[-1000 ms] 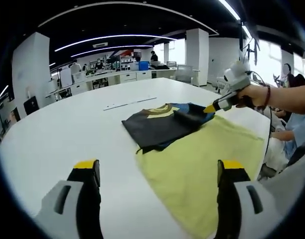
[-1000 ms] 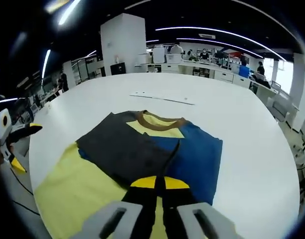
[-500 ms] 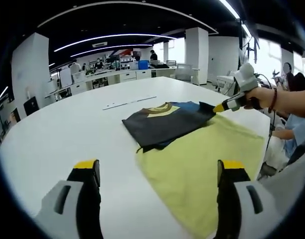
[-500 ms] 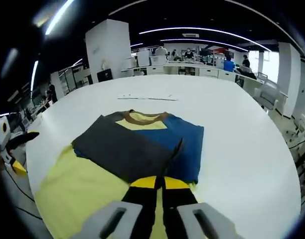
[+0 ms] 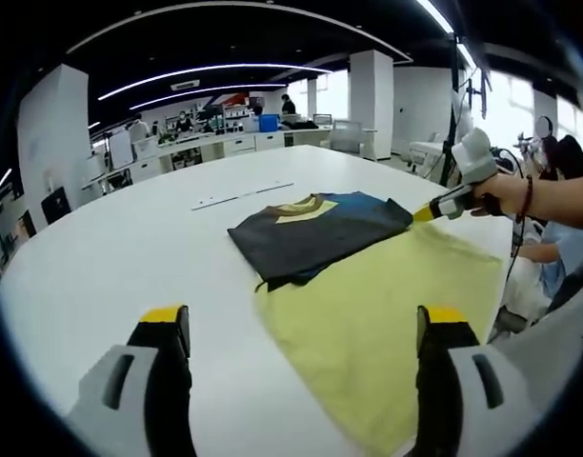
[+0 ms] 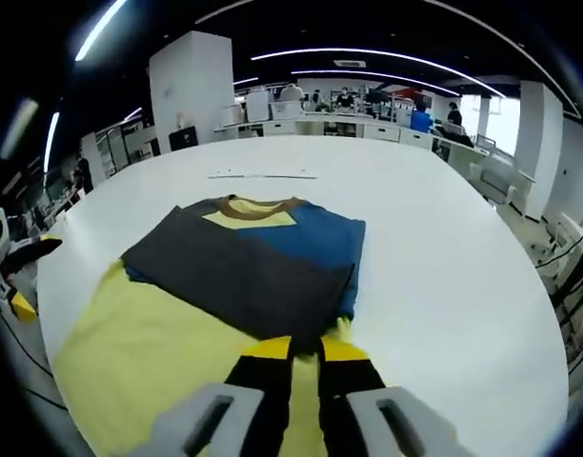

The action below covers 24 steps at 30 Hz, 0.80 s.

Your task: Fold the garment on the visible template until the final outline fits inside the template.

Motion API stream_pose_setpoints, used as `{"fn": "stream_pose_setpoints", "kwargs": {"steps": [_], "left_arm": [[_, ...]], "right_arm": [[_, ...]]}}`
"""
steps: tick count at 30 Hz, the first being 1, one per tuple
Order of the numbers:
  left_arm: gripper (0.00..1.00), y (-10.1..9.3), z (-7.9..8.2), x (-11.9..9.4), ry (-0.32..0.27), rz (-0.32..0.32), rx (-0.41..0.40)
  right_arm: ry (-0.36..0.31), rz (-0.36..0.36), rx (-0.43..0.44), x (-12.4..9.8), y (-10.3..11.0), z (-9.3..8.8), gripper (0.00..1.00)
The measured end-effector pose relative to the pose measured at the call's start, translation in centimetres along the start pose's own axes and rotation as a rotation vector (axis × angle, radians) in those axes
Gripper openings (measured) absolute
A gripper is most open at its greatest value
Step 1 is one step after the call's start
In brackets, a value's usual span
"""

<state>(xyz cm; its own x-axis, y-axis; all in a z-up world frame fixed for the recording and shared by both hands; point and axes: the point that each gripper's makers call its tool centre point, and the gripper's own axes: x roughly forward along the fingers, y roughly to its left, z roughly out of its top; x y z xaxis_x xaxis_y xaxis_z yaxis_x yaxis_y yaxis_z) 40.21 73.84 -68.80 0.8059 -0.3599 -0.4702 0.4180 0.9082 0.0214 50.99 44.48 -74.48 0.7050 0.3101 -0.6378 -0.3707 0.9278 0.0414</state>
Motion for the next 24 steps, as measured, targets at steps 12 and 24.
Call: {"fn": "stream_pose_setpoints", "kwargs": {"steps": [12, 24], "left_arm": [[0.99, -1.2, -0.5, 0.3, 0.040, -0.064, 0.040], [0.99, -2.6, -1.6, -0.1, 0.076, -0.170, 0.093]], "right_arm": [[-0.019, 0.200, -0.043, -1.8, 2.9, 0.8, 0.67], [0.052, 0.369, -0.137, -4.6, 5.4, -0.9, 0.93]]}}
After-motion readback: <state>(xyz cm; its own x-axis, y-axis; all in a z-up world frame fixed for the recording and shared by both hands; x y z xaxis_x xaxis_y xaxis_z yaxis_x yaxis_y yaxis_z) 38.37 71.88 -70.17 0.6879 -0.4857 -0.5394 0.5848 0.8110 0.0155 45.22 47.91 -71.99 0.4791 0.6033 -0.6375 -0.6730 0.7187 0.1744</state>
